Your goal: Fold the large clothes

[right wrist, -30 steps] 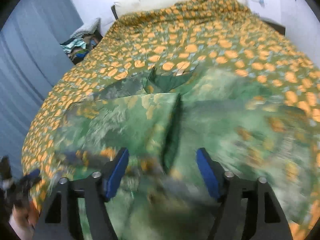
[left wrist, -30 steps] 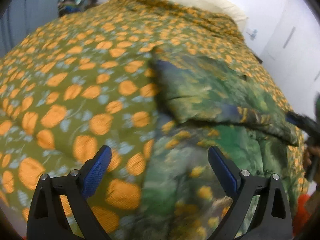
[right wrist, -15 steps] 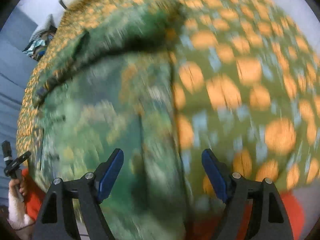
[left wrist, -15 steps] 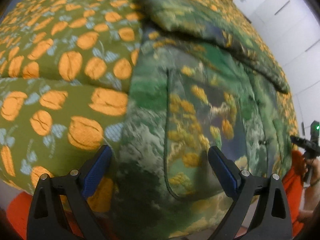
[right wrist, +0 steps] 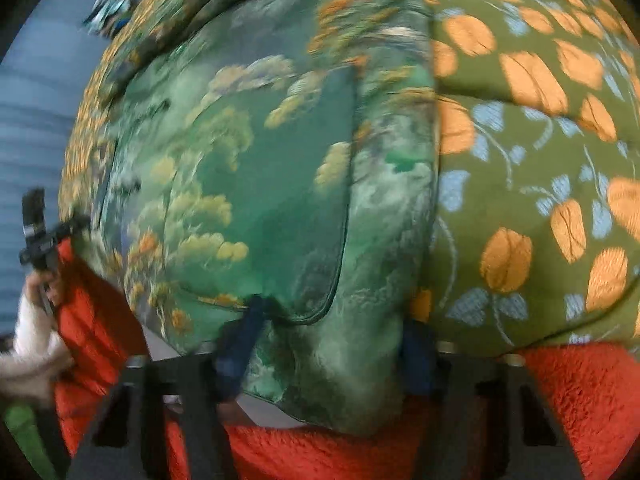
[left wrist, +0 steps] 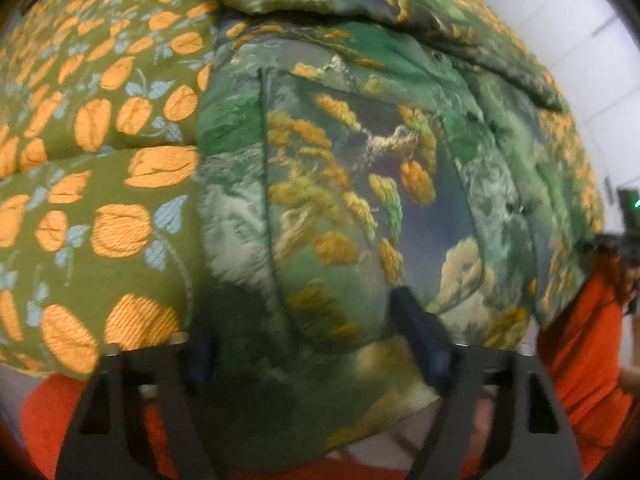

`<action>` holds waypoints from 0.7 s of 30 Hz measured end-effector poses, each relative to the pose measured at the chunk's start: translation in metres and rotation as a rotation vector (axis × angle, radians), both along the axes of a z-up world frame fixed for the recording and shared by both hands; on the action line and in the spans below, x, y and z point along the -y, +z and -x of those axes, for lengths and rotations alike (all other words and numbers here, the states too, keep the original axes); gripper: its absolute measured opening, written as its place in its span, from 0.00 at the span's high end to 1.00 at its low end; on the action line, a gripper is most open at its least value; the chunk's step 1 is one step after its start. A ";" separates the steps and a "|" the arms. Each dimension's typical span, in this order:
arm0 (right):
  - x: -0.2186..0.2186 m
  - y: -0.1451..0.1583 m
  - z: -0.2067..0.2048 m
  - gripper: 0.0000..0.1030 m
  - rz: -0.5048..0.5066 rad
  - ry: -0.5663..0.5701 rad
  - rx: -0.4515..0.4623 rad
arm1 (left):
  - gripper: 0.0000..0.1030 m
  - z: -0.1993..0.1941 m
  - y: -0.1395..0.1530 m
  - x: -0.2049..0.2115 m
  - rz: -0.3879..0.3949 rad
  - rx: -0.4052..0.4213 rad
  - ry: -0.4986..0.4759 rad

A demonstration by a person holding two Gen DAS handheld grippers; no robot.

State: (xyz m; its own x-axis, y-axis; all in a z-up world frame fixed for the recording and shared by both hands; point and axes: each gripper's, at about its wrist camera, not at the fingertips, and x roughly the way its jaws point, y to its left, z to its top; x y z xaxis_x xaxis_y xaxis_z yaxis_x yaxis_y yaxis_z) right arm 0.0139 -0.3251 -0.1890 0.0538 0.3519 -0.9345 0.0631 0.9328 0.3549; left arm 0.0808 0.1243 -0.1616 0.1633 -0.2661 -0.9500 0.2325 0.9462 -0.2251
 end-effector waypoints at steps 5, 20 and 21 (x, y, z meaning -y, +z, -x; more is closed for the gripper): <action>0.004 0.028 0.004 0.79 -0.026 -0.041 0.072 | 0.70 0.009 0.017 -0.015 0.072 -0.014 0.040; 0.010 0.001 0.005 0.50 -0.086 -0.087 0.019 | 0.63 0.008 -0.001 -0.001 0.020 -0.081 -0.011; 0.007 -0.001 0.005 0.60 -0.090 -0.067 0.008 | 0.67 0.008 -0.001 -0.001 0.041 -0.088 -0.005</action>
